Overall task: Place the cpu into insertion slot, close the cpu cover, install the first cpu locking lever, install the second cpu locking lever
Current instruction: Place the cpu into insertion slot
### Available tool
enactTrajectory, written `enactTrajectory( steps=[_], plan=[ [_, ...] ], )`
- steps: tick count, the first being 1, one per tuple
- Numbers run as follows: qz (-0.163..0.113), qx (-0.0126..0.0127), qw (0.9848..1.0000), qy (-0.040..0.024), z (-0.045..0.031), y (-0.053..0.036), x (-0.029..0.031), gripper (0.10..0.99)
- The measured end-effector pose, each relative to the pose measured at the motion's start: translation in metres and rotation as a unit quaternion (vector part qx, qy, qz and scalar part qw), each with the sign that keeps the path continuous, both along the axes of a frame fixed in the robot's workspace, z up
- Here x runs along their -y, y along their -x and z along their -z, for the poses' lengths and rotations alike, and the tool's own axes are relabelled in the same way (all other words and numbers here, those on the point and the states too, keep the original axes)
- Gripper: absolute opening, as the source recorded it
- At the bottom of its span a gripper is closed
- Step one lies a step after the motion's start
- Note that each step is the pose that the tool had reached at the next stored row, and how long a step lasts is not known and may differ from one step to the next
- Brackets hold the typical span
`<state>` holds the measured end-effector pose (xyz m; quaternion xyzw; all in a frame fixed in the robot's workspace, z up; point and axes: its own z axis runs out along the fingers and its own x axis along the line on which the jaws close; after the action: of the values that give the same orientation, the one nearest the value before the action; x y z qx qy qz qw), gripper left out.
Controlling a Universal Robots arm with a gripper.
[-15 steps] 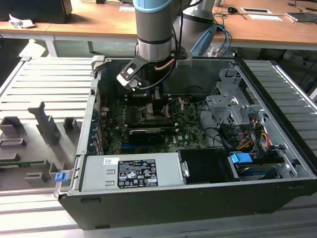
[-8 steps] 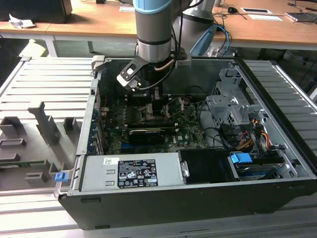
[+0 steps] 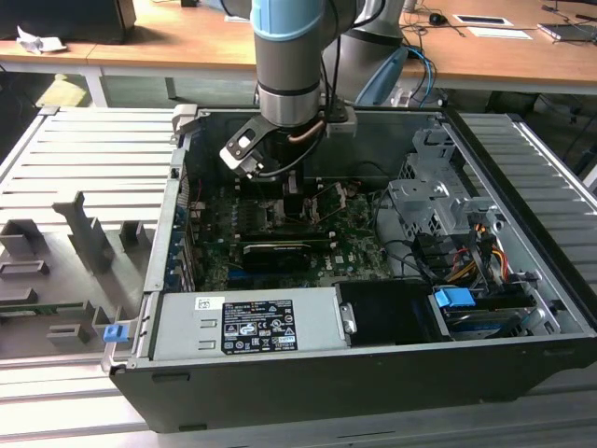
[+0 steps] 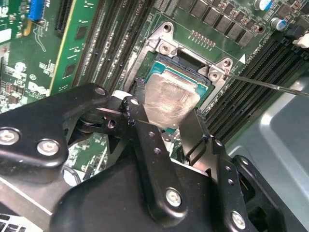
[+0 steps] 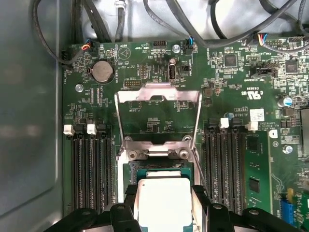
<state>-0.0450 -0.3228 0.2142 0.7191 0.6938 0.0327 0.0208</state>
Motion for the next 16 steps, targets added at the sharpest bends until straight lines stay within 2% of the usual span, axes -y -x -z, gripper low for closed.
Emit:
enactTrajectory(
  steps=[3,6,16],
  plan=[
    [0.001,-0.0015,1.0,0.0,0.0043,-0.0001,-0.0008,0.529],
    [0.001,-0.005,1.0,0.001,0.008,-0.0026,-0.0037,0.529],
    [0.001,-0.0053,1.0,0.0022,0.0109,-0.0031,-0.0041,0.529]
  ],
)
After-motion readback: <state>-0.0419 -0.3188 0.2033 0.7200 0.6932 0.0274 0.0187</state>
